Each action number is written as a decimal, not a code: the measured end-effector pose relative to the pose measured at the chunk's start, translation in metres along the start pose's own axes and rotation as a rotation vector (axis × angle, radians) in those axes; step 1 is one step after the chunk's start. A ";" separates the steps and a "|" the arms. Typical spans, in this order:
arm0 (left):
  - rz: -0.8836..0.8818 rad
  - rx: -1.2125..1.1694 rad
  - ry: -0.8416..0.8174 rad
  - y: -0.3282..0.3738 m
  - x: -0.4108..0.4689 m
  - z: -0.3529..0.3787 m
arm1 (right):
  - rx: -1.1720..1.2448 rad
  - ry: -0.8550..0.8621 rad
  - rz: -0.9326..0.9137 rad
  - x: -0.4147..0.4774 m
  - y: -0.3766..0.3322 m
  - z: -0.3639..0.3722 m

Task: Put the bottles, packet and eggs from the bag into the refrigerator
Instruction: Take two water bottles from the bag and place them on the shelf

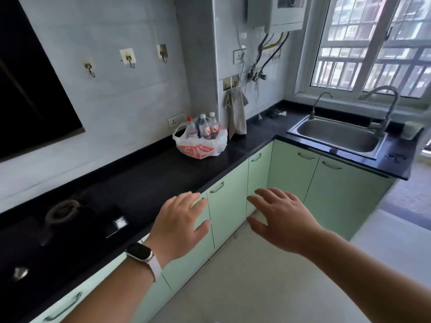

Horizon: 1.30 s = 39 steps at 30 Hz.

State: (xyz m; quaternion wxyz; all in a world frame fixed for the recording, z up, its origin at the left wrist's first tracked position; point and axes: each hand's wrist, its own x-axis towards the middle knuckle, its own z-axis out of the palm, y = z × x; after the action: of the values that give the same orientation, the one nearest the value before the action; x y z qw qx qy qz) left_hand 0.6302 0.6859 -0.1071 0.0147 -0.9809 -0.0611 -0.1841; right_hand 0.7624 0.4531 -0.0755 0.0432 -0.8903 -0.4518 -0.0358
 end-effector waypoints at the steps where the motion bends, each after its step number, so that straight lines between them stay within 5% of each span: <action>1: 0.004 -0.007 -0.010 -0.008 0.013 0.010 | -0.005 -0.009 0.009 0.014 0.005 0.003; 16: 0.058 -0.118 -0.006 -0.134 0.202 0.086 | -0.056 -0.019 0.116 0.222 0.050 0.003; 29: 0.033 -0.113 -0.053 -0.157 0.301 0.138 | -0.006 -0.021 0.085 0.329 0.118 0.037; 39: -0.149 -0.024 -0.130 -0.145 0.407 0.177 | 0.060 -0.057 -0.090 0.442 0.225 0.063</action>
State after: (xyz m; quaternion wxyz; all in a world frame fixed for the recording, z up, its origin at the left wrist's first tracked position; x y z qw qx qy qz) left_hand 1.0521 0.8857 -0.1233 -0.0146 -0.9836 -0.1326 -0.1214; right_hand 1.2067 0.6821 -0.1026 0.0554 -0.8680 -0.4934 0.0012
